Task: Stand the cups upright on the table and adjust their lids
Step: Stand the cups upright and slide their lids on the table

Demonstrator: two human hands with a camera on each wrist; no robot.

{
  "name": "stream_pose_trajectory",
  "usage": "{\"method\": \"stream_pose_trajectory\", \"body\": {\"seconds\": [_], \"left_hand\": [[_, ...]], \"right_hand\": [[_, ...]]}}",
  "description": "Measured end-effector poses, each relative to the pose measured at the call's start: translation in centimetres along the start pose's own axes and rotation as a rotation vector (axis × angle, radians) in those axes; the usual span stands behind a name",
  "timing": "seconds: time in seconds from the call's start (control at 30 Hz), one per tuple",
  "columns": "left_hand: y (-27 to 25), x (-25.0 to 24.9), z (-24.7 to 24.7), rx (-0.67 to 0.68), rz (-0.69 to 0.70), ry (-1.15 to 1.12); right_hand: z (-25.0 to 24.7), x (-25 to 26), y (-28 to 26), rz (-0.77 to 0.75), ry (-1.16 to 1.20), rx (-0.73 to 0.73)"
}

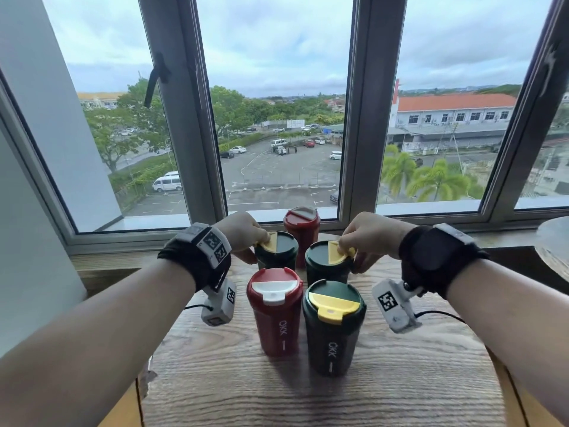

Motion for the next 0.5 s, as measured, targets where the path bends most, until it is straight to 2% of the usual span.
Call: {"method": "stream_pose_trajectory", "body": {"seconds": [0.5], "left_hand": [[-0.96,-0.2,1.01,-0.028,0.051,-0.028]], "right_hand": [[-0.11,0.9,0.97,0.005,0.066,-0.076]]}}
Point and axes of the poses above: each hand's wrist, its own y-axis towards the middle knuckle, its own z-axis out of the palm, x = y × z, the point moved 1 cm from there along y, towards the middle knuckle, and after that the axes turned 12 degrees about z, right-handed, at the moved point
